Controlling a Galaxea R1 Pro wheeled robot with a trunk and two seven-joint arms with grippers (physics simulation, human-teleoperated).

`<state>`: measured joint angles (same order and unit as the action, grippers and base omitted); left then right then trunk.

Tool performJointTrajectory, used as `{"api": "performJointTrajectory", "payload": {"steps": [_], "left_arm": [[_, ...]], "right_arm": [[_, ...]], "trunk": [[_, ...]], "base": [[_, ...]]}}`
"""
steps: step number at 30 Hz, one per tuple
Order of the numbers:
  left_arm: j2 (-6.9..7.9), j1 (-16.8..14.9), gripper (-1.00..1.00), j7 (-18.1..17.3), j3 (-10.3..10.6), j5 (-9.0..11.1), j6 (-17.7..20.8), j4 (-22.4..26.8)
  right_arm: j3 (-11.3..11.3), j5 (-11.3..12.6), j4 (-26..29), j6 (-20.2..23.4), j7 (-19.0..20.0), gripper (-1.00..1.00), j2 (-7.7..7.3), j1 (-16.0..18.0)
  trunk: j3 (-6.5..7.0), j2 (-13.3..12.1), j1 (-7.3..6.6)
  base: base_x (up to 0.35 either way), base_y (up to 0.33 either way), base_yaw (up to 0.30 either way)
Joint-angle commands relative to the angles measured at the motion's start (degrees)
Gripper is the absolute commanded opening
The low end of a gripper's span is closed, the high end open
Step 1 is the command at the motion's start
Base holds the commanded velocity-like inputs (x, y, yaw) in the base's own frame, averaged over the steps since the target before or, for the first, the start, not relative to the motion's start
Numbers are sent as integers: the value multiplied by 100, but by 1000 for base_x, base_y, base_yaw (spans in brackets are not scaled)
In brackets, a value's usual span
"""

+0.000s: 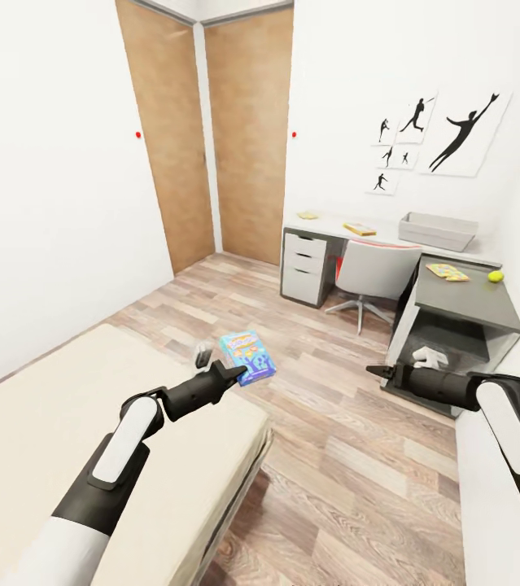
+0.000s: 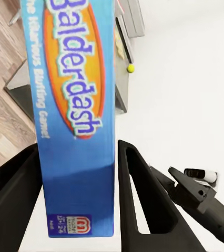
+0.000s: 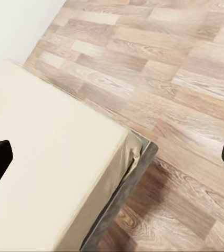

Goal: Put all the toys in the child's room - the three board games (two on the bed and one on the table), the two jigsaw puzzles on the table, and the tennis ball on the table - inside the toy box on the table in the child's room.

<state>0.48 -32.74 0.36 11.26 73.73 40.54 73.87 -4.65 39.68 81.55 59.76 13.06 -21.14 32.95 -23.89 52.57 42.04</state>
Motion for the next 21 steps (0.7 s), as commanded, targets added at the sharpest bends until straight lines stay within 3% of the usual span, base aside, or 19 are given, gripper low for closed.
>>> {"api": "performJointTrajectory", "payload": {"steps": [1, 4, 14, 18, 21], "left_arm": [[50, 2, -100, 4, -23, 25, 11, 2], [171, 51, -100, 4, -150, 42, 13, -1], [276, 172, -100, 0, -483, 48, 47, -7], [290, 189, -100, 2, -544, 39, 84, -10], [303, 202, -100, 9, -577, 21, 106, -11]], "right_arm": [[39, -59, -14, 24, 59, 100, 19, 12], [127, -58, -41, 24, 57, 100, 55, 24], [212, -58, -107, 24, 51, 100, 100, 33], [233, -61, -234, 24, 39, 100, 167, 36], [255, -71, -436, 24, 24, 100, 296, 60]], "trunk": [[12, -37, -22], [66, -157, -88], [238, -558, -308], [300, -719, -395], [344, -839, -461]], "base": [[0, 0, -283], [0, 0, -283], [0, 0, -282], [0, 0, -278], [0, 0, -270]]}}
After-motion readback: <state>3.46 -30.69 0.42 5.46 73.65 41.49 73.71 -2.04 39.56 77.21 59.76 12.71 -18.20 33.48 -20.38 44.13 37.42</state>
